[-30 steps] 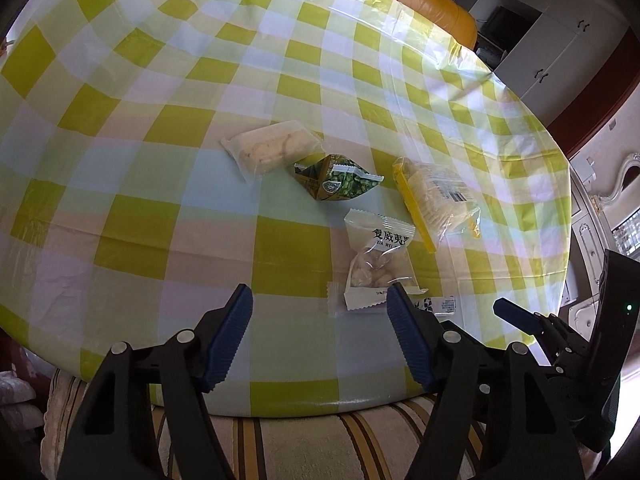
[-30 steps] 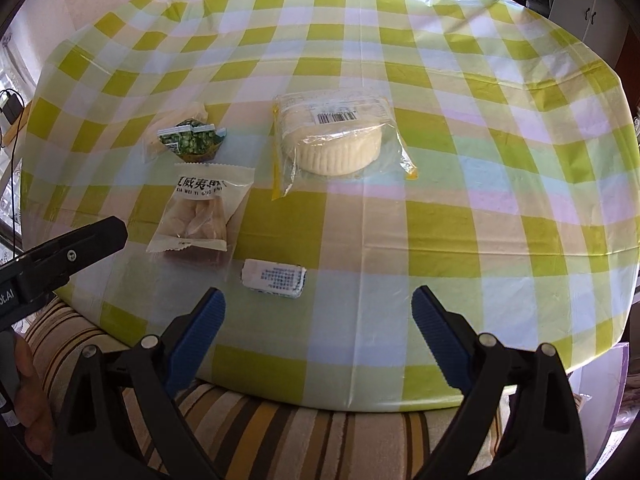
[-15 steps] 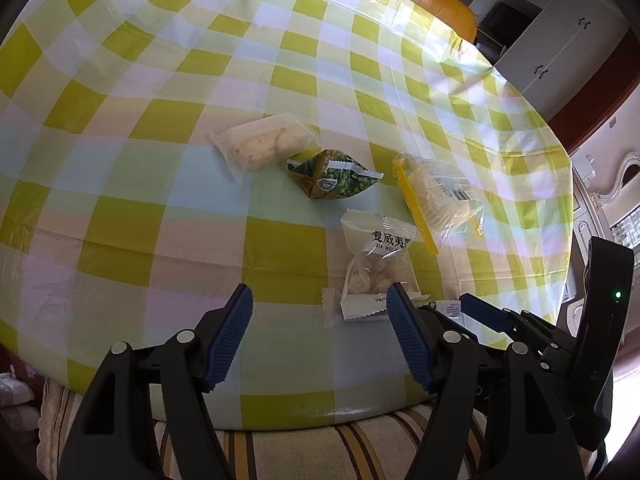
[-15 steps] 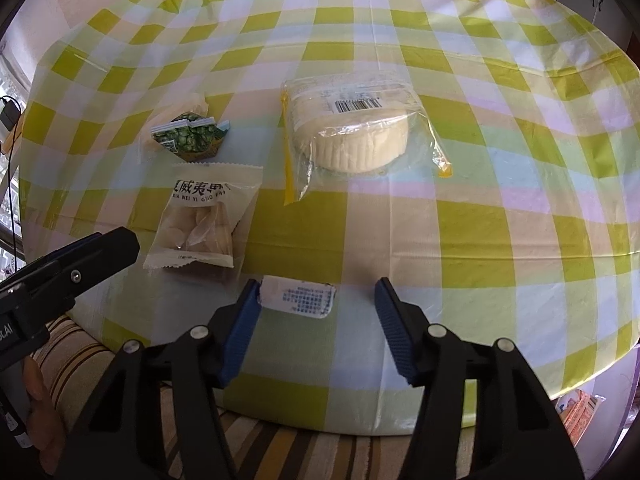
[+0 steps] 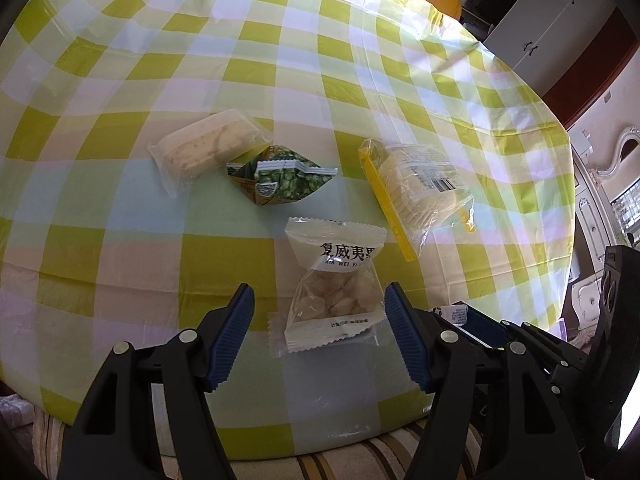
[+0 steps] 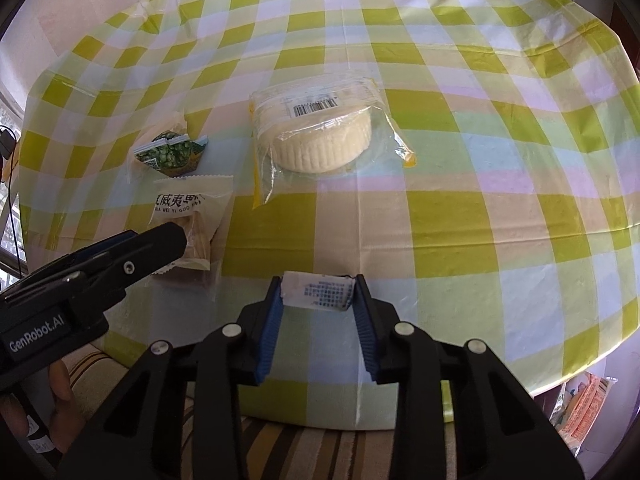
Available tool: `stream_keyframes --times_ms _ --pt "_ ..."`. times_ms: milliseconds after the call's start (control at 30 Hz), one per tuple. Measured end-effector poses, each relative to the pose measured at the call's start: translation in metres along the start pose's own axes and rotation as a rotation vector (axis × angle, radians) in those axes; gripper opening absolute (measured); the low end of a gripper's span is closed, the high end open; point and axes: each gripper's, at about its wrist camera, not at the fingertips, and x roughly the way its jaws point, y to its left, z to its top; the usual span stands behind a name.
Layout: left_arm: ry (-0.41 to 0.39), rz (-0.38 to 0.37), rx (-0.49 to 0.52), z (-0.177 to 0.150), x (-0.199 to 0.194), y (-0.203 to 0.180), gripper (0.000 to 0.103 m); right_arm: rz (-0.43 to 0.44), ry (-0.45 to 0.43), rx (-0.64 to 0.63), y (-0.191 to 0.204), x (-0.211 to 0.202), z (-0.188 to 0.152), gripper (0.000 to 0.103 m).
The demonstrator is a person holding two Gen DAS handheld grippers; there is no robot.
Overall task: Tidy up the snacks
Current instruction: 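Grasp clear nut bag with left tool while right tool holds the white packet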
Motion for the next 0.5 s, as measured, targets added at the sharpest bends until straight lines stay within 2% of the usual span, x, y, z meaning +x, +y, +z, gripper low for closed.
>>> stream_keyframes --times_ms 200,333,500 --pt "0.013 0.02 0.04 0.005 0.01 -0.014 0.065 -0.027 -0.019 0.072 -0.023 -0.01 -0.002 0.035" --pt "0.023 0.058 0.096 0.006 0.019 -0.028 0.065 -0.043 -0.03 0.088 -0.031 -0.016 -0.002 0.035" --pt "0.039 0.09 0.135 0.007 0.027 -0.037 0.057 -0.059 -0.037 0.098 -0.038 -0.021 -0.003 0.035"
